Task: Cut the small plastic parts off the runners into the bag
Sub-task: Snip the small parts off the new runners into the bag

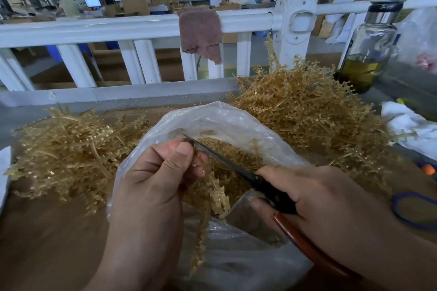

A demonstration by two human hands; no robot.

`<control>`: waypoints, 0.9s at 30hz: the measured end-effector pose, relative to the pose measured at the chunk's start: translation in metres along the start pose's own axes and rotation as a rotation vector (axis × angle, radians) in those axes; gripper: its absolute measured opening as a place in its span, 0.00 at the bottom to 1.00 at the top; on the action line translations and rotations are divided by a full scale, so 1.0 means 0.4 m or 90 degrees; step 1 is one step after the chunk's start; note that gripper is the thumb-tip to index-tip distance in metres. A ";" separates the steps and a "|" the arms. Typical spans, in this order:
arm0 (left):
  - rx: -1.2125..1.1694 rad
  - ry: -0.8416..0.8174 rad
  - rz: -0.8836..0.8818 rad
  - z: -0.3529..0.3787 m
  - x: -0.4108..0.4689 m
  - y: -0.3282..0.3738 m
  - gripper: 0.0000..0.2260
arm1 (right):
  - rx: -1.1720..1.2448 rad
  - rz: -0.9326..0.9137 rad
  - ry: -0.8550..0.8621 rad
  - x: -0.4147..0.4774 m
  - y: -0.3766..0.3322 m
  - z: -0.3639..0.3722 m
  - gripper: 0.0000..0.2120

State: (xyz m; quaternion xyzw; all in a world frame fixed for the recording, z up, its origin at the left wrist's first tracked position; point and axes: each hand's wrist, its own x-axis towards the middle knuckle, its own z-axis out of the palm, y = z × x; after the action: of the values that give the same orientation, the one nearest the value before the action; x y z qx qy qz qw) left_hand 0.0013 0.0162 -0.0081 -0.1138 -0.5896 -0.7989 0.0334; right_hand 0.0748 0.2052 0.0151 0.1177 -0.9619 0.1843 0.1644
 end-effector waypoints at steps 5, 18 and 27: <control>-0.043 0.022 -0.009 0.004 0.001 0.004 0.06 | 0.006 -0.002 0.003 0.001 0.002 0.016 0.14; 0.314 0.007 0.201 0.029 -0.041 0.010 0.03 | 0.511 0.061 0.109 -0.004 -0.034 0.064 0.17; 0.168 -0.007 0.080 0.001 -0.020 0.023 0.48 | 0.897 0.156 0.146 0.000 -0.023 0.043 0.15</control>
State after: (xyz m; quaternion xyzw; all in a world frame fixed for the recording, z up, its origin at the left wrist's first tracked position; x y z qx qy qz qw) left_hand 0.0107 0.0133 -0.0011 -0.1496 -0.6814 -0.7102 0.0945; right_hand 0.0727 0.1902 0.0030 0.0667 -0.5979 0.7885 0.1277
